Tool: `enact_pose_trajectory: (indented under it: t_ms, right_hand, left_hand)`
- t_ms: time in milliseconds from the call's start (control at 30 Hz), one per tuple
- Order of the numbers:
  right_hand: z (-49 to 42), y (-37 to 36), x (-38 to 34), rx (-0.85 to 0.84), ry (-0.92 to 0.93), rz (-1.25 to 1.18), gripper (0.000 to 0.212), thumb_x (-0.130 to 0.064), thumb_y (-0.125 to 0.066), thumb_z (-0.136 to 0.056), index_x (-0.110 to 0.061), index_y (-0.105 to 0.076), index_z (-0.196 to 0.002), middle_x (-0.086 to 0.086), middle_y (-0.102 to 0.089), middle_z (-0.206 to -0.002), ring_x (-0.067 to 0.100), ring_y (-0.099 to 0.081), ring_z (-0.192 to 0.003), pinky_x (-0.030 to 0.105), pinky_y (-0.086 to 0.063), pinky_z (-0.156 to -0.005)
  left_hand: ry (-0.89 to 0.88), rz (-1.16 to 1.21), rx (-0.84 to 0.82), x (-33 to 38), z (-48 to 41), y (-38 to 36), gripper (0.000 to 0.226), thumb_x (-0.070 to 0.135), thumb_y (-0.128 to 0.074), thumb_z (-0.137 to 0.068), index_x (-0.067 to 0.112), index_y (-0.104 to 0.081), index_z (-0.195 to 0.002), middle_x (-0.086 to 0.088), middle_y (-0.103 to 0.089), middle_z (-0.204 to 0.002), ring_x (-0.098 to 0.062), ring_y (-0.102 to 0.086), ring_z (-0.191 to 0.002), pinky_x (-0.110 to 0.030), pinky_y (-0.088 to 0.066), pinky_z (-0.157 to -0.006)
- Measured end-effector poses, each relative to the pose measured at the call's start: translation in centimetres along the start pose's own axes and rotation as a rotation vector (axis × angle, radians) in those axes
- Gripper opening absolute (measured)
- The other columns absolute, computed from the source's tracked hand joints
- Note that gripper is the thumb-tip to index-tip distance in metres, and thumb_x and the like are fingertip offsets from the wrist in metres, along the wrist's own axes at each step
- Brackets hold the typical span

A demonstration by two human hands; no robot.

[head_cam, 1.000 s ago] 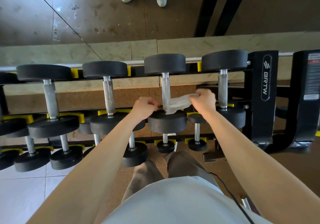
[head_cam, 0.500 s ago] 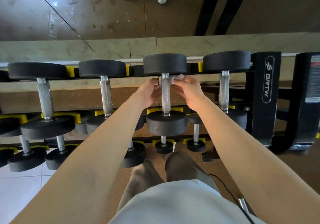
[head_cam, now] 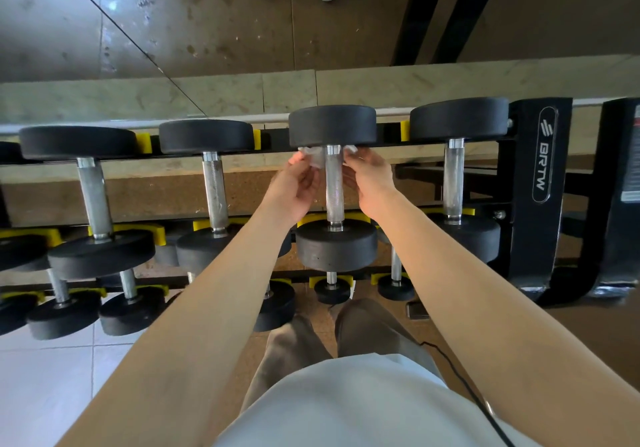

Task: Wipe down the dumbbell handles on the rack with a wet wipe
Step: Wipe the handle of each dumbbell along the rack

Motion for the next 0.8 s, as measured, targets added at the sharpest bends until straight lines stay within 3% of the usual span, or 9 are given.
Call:
enact_pose_trajectory:
  t_ms: [167,267,400,500,600,733,800]
  right_hand:
    - [0.4,0.7,-0.6,0.083,-0.004,-0.016,0.005,-0.014,-0.067,-0.094,-0.017,-0.070,-0.097,-0.001,-0.071,-0.093,0.010,-0.070,-0.083,0.018,-0.054,-0.067]
    - [0.6,2.5,-0.6,0.198,0.080,-0.120,0.011,-0.010,-0.063,-0.094,-0.016,-0.068,-0.102,0.004,-0.072,-0.101,0.016,-0.071,-0.091,0.024,-0.057,-0.082]
    - [0.5,2.6,0.0,0.224,0.075,-0.096,0.012,-0.014,-0.062,-0.095,-0.018,-0.067,-0.105,0.004,-0.070,-0.104,0.018,-0.069,-0.096,0.032,-0.056,-0.091]
    - [0.3,0.9,0.1,0.147,0.028,0.069,0.011,-0.014,-0.064,-0.095,-0.019,-0.072,-0.101,0.000,-0.071,-0.099,0.016,-0.067,-0.093,0.034,-0.053,-0.092]
    - [0.1,0.0,0.4,0.094,0.001,0.082,0.013,-0.012,-0.063,-0.096,-0.022,-0.072,-0.093,0.001,-0.072,-0.096,0.021,-0.069,-0.096,0.039,-0.055,-0.095]
    - [0.8,3.0,0.4,0.275,-0.006,-0.139,0.014,-0.011,-0.058,-0.098,-0.019,-0.068,-0.104,0.002,-0.070,-0.098,0.016,-0.068,-0.089,0.028,-0.056,-0.084]
    - [0.8,4.1,0.7,0.312,0.004,-0.161,0.011,-0.015,-0.056,-0.099,-0.020,-0.066,-0.101,0.007,-0.071,-0.102,0.021,-0.070,-0.095,0.031,-0.058,-0.086]
  left_hand:
    - [-0.073,-0.022,0.017,-0.2,0.6,-0.2,0.026,0.011,-0.070,-0.092,0.011,-0.067,-0.118,-0.009,-0.074,-0.112,-0.019,-0.071,-0.102,-0.030,-0.058,-0.089]
    - [-0.041,-0.164,0.061,-0.3,0.3,-1.4,0.021,0.010,-0.070,-0.092,0.009,-0.069,-0.113,-0.010,-0.076,-0.105,-0.020,-0.072,-0.097,-0.034,-0.058,-0.093]
    - [-0.012,-0.272,0.158,0.0,0.3,-1.6,0.022,0.016,-0.072,-0.091,0.013,-0.069,-0.113,-0.007,-0.077,-0.103,-0.018,-0.074,-0.093,-0.031,-0.060,-0.080]
    - [-0.069,-0.123,0.187,0.5,0.4,-0.1,0.029,0.020,-0.071,-0.093,0.013,-0.064,-0.120,-0.010,-0.074,-0.112,-0.022,-0.073,-0.100,-0.035,-0.060,-0.090]
    - [-0.151,-0.004,0.171,0.8,0.4,1.6,0.034,0.018,-0.068,-0.095,0.012,-0.060,-0.127,-0.010,-0.073,-0.116,-0.023,-0.072,-0.105,-0.037,-0.057,-0.097]
    - [-0.156,-0.308,0.081,-0.1,0.5,0.3,0.025,0.016,-0.067,-0.095,0.009,-0.068,-0.120,-0.009,-0.076,-0.111,-0.022,-0.074,-0.102,-0.035,-0.058,-0.093]
    - [-0.139,-0.428,0.062,-0.5,0.7,-0.5,0.023,0.014,-0.065,-0.097,0.008,-0.070,-0.118,-0.009,-0.077,-0.108,-0.023,-0.074,-0.102,-0.036,-0.058,-0.092]
Point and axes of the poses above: each hand's wrist, its own z-axis away from the middle knuckle, its own y-axis out of the back of the hand, x = y × z, the point moved 7 cm from there along -z, towards the middle knuckle
